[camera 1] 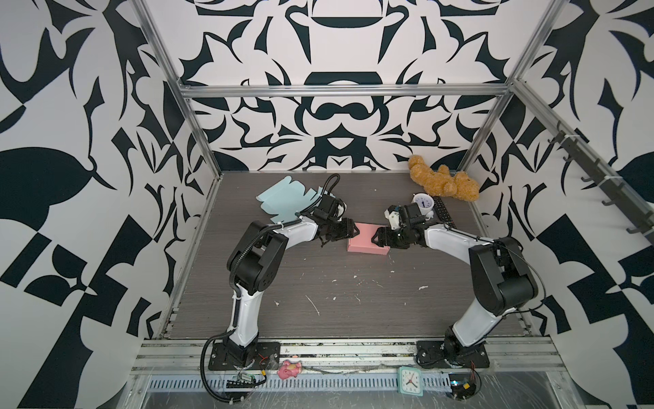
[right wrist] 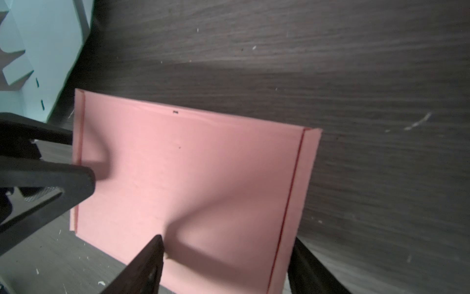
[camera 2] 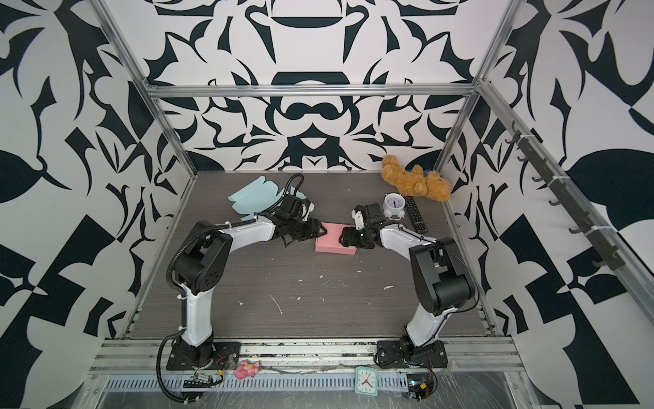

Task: Assemble paper box
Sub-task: Move the paper box to the top-center of the table.

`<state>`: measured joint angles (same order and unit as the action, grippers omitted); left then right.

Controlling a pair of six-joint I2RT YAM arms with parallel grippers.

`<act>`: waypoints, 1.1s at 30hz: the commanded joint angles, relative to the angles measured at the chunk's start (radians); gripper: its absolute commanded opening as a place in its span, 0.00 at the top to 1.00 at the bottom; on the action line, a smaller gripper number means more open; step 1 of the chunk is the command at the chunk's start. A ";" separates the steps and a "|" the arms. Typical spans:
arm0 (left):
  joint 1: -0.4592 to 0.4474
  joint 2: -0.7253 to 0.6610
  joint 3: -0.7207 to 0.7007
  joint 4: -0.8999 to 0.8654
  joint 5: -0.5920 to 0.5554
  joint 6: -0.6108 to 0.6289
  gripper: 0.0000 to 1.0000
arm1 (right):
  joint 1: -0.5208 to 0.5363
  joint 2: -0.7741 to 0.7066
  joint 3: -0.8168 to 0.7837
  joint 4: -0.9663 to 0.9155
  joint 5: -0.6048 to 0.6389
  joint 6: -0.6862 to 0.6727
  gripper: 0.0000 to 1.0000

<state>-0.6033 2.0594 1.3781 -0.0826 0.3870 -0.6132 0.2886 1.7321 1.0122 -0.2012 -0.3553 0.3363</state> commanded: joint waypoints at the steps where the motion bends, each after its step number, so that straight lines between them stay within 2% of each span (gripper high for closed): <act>1: -0.011 0.055 0.076 0.024 0.120 0.014 0.42 | 0.017 0.015 0.082 0.058 -0.124 -0.019 0.24; 20: 0.028 0.316 0.441 -0.004 0.187 -0.017 0.43 | -0.055 0.219 0.361 0.029 -0.144 -0.011 0.25; 33: 0.045 0.394 0.547 -0.017 0.201 -0.023 0.44 | -0.098 0.325 0.502 -0.006 -0.142 -0.017 0.25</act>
<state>-0.5270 2.4241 1.8851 -0.1165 0.4732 -0.6296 0.1612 2.0720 1.4605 -0.2428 -0.3630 0.3309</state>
